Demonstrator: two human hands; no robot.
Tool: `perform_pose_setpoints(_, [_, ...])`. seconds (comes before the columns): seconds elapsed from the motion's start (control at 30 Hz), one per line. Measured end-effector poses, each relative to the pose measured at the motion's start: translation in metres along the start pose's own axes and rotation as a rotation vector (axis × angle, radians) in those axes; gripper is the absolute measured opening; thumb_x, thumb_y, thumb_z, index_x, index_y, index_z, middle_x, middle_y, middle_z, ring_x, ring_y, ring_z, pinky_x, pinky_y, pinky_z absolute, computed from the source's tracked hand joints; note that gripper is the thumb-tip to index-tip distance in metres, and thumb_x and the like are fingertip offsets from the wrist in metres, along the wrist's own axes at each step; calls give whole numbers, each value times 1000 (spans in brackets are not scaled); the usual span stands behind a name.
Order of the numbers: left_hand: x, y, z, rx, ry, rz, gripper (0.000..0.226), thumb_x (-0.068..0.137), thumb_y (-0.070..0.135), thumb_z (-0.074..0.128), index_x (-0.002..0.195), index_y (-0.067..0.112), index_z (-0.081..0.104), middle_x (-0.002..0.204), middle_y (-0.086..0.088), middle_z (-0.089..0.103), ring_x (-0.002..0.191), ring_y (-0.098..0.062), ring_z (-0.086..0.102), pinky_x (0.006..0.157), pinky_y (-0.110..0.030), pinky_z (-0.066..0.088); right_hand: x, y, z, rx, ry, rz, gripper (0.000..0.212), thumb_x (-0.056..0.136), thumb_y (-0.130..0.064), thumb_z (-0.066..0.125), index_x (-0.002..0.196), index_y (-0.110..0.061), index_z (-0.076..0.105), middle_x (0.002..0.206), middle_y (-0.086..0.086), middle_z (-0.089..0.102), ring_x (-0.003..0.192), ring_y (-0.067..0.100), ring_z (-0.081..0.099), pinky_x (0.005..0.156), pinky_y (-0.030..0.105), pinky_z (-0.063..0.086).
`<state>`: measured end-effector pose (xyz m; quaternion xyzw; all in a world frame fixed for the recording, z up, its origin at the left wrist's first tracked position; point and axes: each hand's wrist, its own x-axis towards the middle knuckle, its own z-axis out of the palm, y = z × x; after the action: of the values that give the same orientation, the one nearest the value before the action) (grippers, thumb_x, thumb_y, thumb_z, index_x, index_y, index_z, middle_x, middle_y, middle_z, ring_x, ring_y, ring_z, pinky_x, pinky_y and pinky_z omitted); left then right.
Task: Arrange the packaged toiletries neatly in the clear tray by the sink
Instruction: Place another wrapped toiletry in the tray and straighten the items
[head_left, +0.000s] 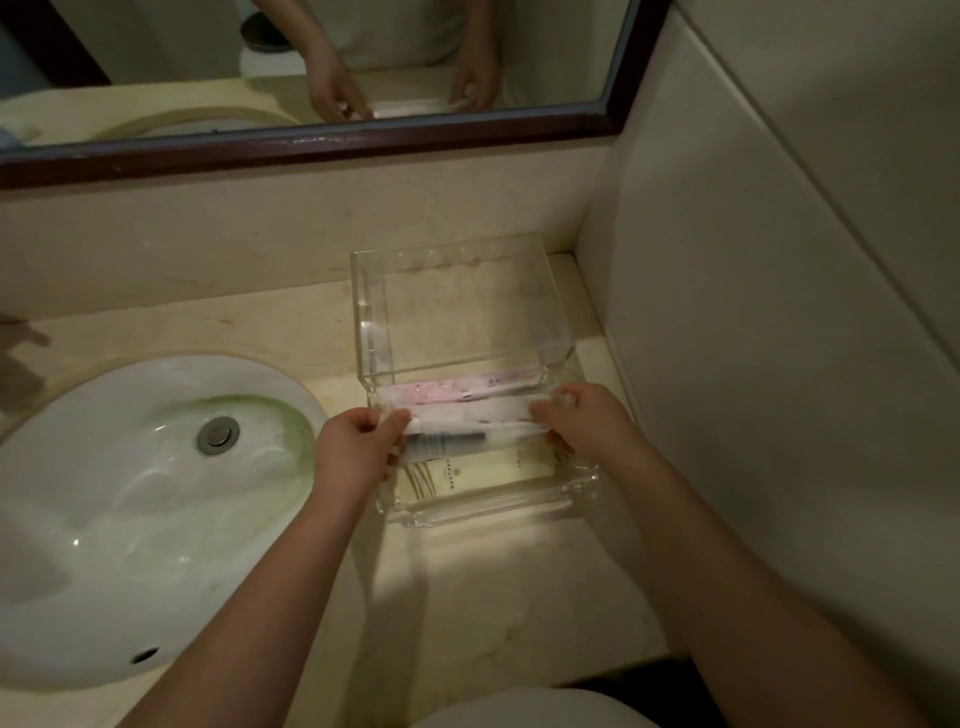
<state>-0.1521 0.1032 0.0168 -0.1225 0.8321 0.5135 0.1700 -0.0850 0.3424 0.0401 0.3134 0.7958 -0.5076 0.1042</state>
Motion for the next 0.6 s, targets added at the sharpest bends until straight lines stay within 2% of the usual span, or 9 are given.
perform_pose_setpoints(0.1, [9, 0, 1, 271, 87, 123, 34, 85, 41, 65, 68, 11, 65, 65, -5, 68, 61, -24, 64, 58, -33, 47, 13, 3, 8, -101, 124, -17, 16, 80, -33, 69, 88, -19, 65, 84, 2, 70, 76, 20, 66, 70, 33, 53])
perform_pose_setpoints(0.17, [10, 2, 4, 355, 148, 142, 36, 85, 44, 63, 70, 11, 62, 66, -3, 65, 64, -24, 62, 53, -31, 39, 18, 2, 17, -134, 202, -23, 23, 80, -34, 70, 97, -20, 64, 94, 0, 67, 83, 19, 63, 70, 29, 50])
perform_pose_setpoints(0.23, [9, 5, 7, 405, 213, 136, 33, 86, 45, 61, 79, 13, 60, 73, -2, 65, 69, -24, 60, 54, -30, 37, 20, 1, 26, -130, 271, -43, 30, 80, -34, 72, 104, -20, 61, 101, 1, 66, 88, 20, 63, 74, 29, 51])
perform_pose_setpoints(0.37, [5, 0, 13, 424, 276, 190, 36, 88, 43, 58, 110, 14, 56, 90, -5, 68, 83, -29, 63, 63, -33, 45, 20, 4, 35, -201, 366, -113, 42, 80, -38, 72, 113, -18, 55, 111, 4, 60, 94, 22, 61, 78, 30, 49])
perform_pose_setpoints(0.47, [5, -8, 14, 379, 247, 228, 26, 89, 35, 56, 105, 14, 58, 89, -6, 69, 80, -28, 63, 63, -33, 46, 19, 8, 40, -211, 366, -137, 39, 81, -37, 72, 113, -20, 56, 115, 4, 58, 96, 21, 60, 80, 31, 49])
perform_pose_setpoints(0.53, [6, -9, 12, 312, 222, 214, 20, 88, 32, 57, 98, 15, 60, 81, -1, 65, 77, -26, 62, 61, -31, 42, 18, 9, 40, -197, 361, -137, 37, 82, -35, 70, 113, -21, 56, 116, 3, 60, 99, 21, 61, 82, 33, 51])
perform_pose_setpoints(0.6, [7, -7, 9, 290, 229, 203, 19, 86, 32, 58, 95, 15, 59, 75, 1, 62, 75, -25, 61, 60, -31, 41, 17, 7, 39, -300, 387, -149, 38, 83, -38, 68, 115, -22, 54, 116, 3, 59, 96, 24, 62, 78, 32, 50])
